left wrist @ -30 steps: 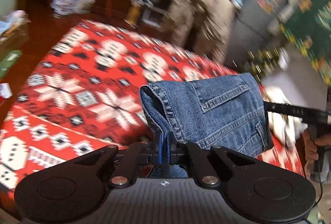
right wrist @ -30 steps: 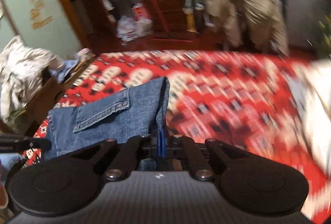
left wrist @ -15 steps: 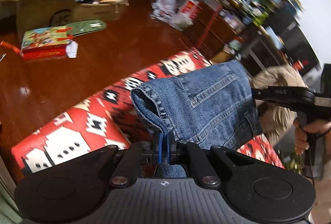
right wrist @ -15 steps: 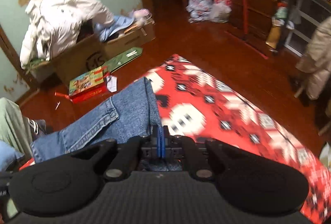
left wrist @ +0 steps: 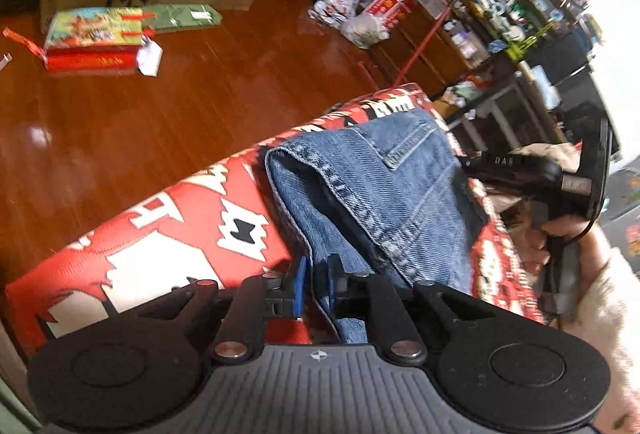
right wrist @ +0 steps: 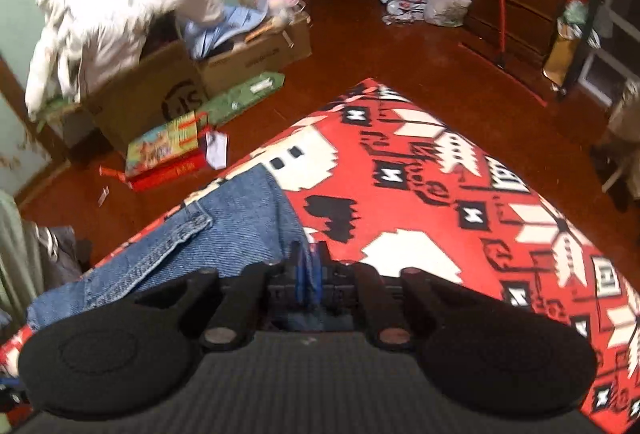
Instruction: Fold clothes
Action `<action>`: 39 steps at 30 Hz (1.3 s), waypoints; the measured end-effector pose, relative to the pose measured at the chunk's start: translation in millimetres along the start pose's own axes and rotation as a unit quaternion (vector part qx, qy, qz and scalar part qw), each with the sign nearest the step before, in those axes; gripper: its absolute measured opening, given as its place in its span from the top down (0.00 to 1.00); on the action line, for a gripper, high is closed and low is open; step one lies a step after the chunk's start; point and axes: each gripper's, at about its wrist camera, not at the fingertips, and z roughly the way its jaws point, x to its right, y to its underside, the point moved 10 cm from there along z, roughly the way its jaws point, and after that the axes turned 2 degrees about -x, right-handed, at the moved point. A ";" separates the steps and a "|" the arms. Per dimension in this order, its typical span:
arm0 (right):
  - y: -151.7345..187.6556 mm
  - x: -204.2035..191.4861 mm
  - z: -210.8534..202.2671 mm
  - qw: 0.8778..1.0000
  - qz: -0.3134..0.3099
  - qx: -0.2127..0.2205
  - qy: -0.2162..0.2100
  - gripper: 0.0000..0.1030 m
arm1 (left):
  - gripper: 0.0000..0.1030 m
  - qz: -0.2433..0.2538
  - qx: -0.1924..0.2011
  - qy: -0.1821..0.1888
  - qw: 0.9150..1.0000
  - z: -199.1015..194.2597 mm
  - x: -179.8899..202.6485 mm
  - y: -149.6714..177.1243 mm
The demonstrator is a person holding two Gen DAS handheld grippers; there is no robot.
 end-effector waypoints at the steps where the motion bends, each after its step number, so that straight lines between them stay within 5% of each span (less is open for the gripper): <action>1: 2.0 2.3 -6.3 1.000 0.005 0.006 -0.004 0.87 | 0.79 0.002 -0.001 0.009 1.000 -3.3 0.8 1.1; 6: 31.8 2.9 -54.8 0.999 0.021 0.025 -0.020 0.77 | 0.63 0.039 -0.035 0.047 0.997 -15.5 11.9 20.4; 12: 94.9 -9.9 -112.8 0.997 0.055 0.043 -0.044 0.72 | 0.60 0.113 -0.063 0.063 0.990 -17.0 24.4 60.2; 15: 131.2 -18.0 -137.8 0.994 0.080 0.049 -0.060 0.72 | 0.62 0.105 -0.064 0.078 0.989 -13.7 22.0 62.9; 18: 172.2 -34.8 -154.5 0.990 0.098 0.041 -0.088 0.72 | 0.87 0.058 -0.077 0.068 0.993 -11.7 11.3 60.2; 22: 213.8 -58.0 -162.8 0.991 0.094 0.029 -0.089 0.72 | 0.90 0.003 -0.084 0.074 0.994 -25.5 8.8 58.0; 29: 223.9 -116.9 -164.3 0.987 0.076 0.060 -0.127 0.78 | 0.86 -0.005 -0.102 0.058 0.993 -24.1 0.0 67.7; 32: 215.7 -145.4 -152.0 0.991 0.035 0.068 -0.111 0.91 | 0.83 -0.004 -0.109 0.053 0.993 -27.8 -2.2 69.9; 39: 232.0 -166.8 -141.7 0.996 -0.012 0.054 -0.076 0.93 | 0.88 0.057 -0.067 0.034 0.996 -53.7 10.4 57.3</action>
